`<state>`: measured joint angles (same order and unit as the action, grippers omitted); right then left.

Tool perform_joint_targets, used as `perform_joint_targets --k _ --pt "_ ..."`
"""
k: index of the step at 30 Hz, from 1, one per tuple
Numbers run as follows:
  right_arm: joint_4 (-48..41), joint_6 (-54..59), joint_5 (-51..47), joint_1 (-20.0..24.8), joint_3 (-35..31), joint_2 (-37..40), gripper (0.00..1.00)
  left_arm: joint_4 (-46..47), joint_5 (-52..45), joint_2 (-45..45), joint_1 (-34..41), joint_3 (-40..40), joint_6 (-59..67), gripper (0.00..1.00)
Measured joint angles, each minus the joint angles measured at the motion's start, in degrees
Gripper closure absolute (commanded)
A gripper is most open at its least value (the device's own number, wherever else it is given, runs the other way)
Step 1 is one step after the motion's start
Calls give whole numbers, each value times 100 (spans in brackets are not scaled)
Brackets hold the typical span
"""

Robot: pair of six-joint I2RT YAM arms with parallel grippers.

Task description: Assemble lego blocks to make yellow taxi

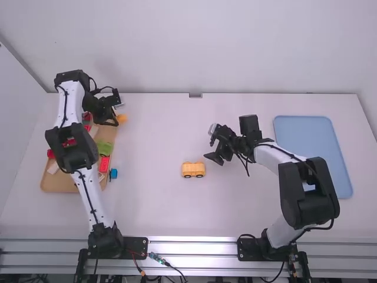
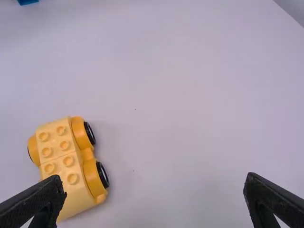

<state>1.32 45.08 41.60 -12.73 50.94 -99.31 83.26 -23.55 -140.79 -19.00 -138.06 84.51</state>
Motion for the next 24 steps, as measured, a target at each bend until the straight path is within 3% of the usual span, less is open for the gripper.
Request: perform_joint_targets --k 6,7,8,9,18,24 --pt "22 -9 2 -2 0 0 1 26 -44 0 184 0 55 97" --pt "31 4 0 -2 0 0 1 31 -44 0 240 0 68 91" --pt "42 0 0 -2 0 0 1 24 -42 0 267 0 68 5" --pt "74 -11 0 -2 0 0 1 11 -44 0 317 0 94 1" --pt "111 -33 0 0 0 0 1 -122 -192 0 925 0 437 1" --pt "118 -35 2 4 0 0 1 -203 -116 0 890 0 313 1"
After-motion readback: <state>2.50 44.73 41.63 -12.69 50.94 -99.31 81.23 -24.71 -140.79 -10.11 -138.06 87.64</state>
